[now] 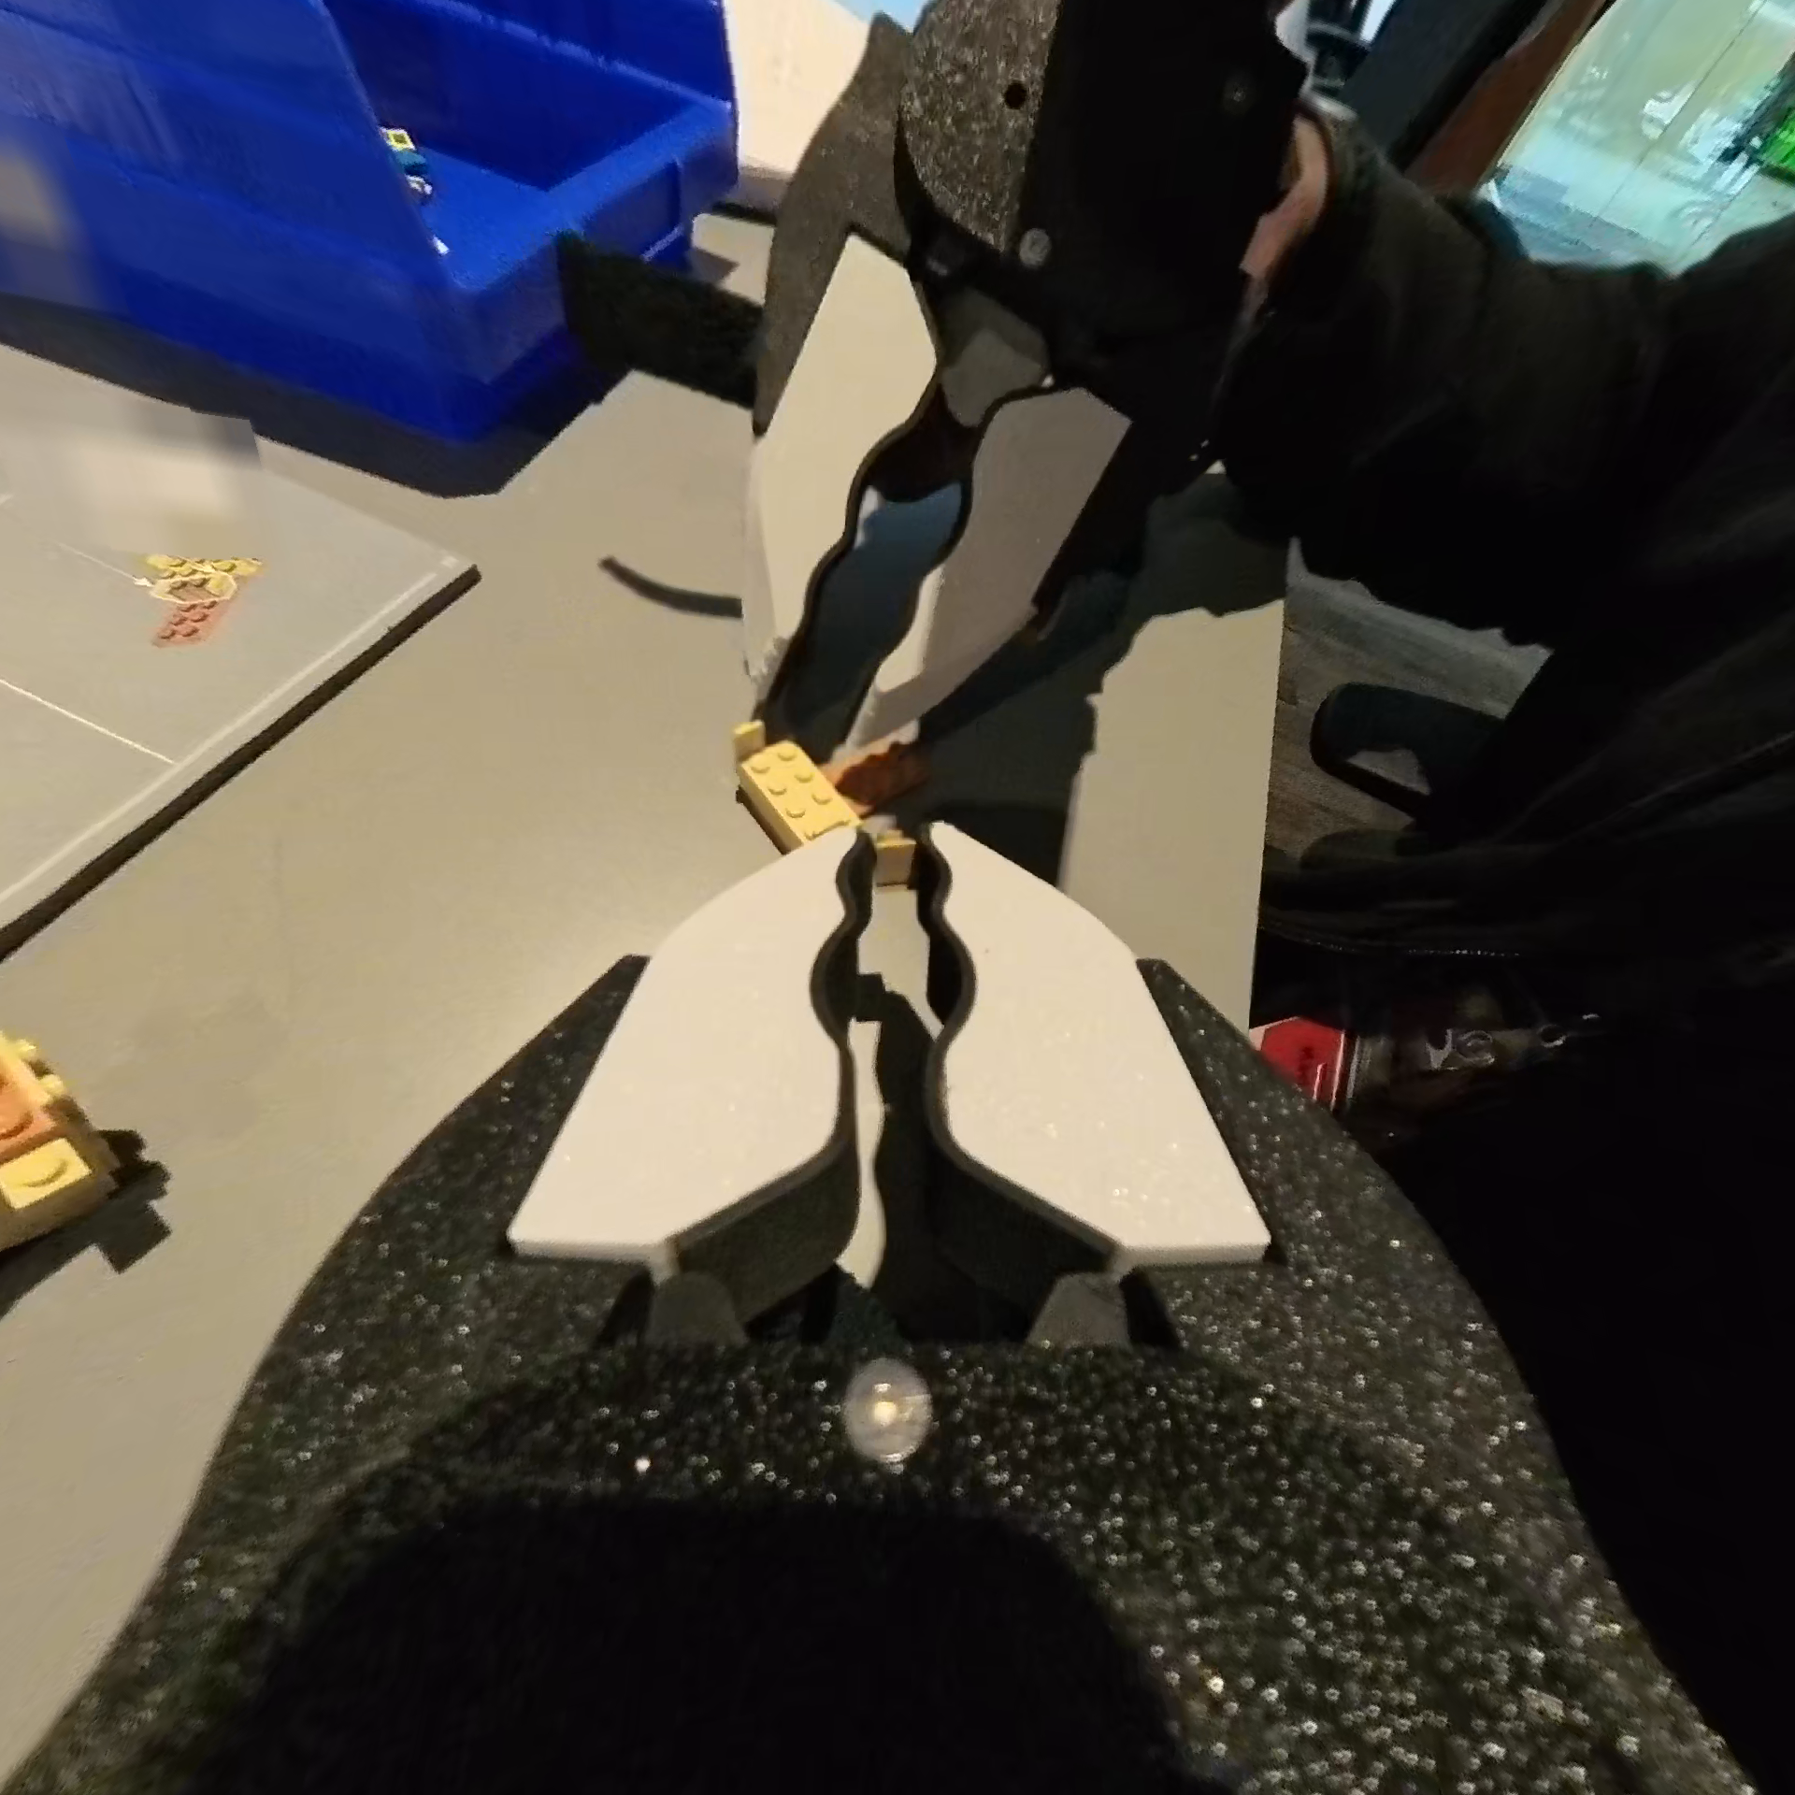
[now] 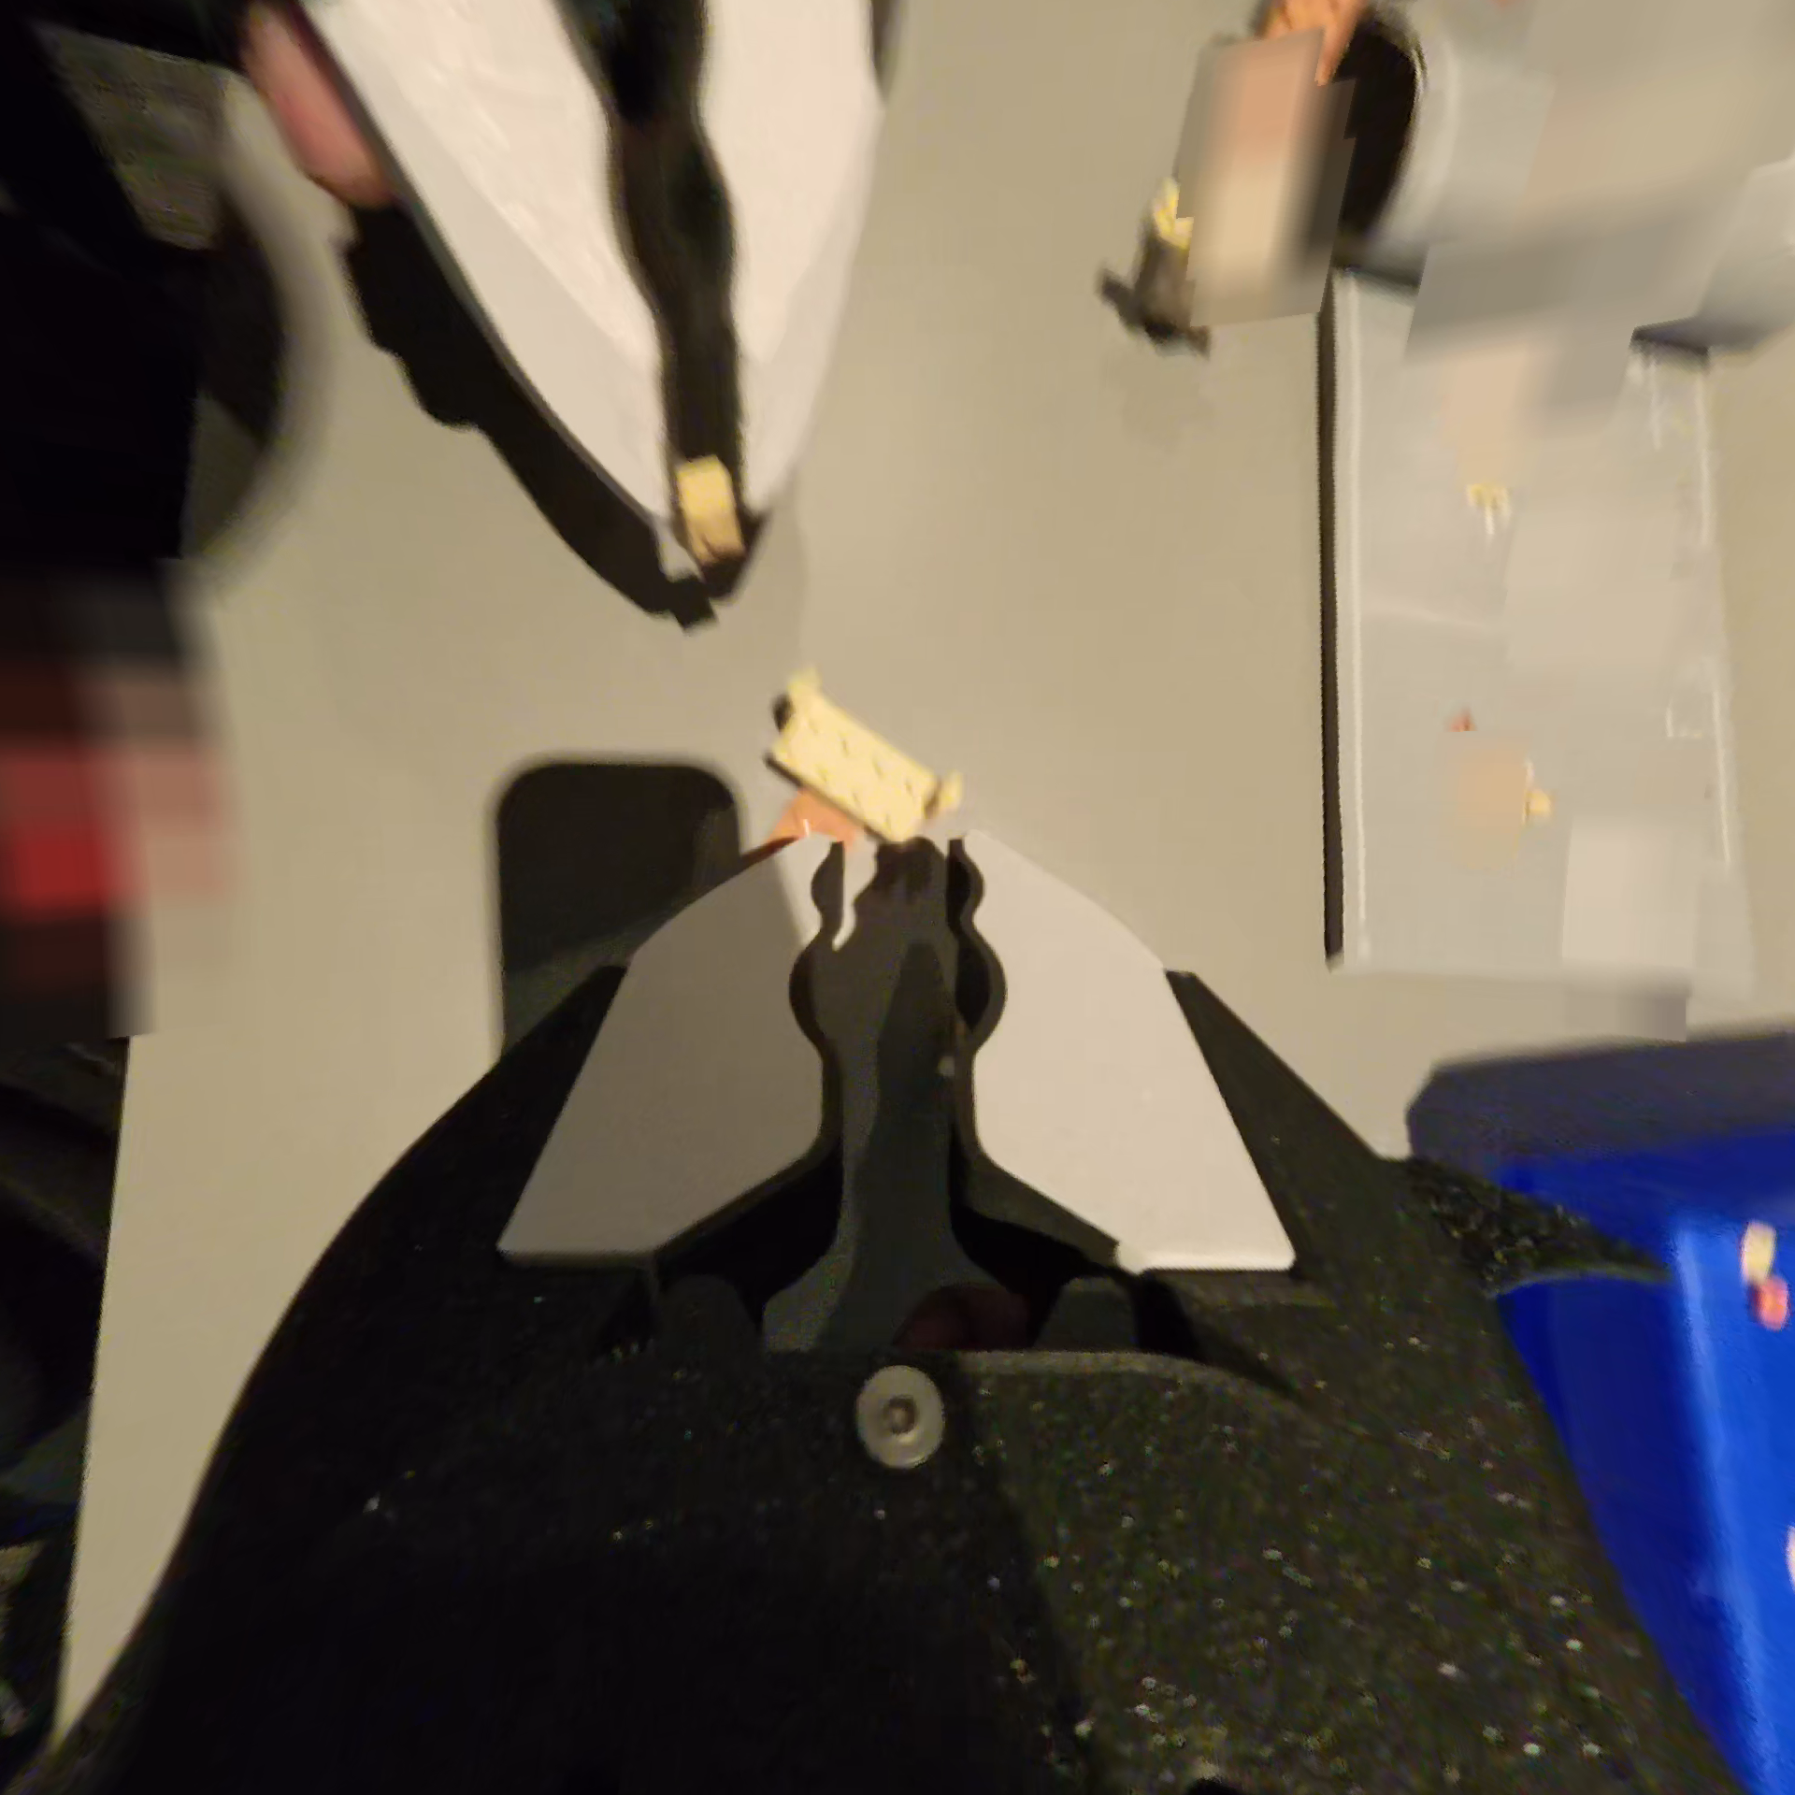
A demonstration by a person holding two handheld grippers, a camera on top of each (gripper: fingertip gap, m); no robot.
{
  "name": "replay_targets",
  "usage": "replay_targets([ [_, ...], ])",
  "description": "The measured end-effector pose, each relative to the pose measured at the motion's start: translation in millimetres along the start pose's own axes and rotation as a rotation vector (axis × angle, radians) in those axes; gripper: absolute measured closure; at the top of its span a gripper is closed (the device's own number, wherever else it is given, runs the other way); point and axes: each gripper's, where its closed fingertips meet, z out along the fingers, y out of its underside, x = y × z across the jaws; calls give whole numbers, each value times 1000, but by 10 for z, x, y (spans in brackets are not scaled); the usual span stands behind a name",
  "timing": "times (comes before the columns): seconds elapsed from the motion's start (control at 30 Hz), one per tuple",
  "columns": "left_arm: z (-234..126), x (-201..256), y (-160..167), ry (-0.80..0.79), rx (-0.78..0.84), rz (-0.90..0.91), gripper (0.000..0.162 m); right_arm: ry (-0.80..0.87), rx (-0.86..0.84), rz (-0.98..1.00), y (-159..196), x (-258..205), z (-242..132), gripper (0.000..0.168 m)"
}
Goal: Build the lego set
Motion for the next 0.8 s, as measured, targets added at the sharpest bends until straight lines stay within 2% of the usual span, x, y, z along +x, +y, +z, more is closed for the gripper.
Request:
replay_targets([
  [0.17, 8, 0, 34, -48, -18, 46, 154, 40, -56, 111, 186, -73, -83, 151],
  [0.27, 14, -1, 34, -61, -21, 56, 154, 50, -107, 105, 255, -176, -48, 154],
  [0.53, -48, 6, -41, -32, 36, 18, 154, 21, -48, 101, 38, -419, 92, 154],
  [0.63, -60, 9, -62, -4, 51, -2, 154, 26, 23, 136, -60, -412, 83, 153],
  [0.8, -92, 58, -183, 35, 130, 51, 154, 60, 271, 268, -385, -285, -50, 153],
])
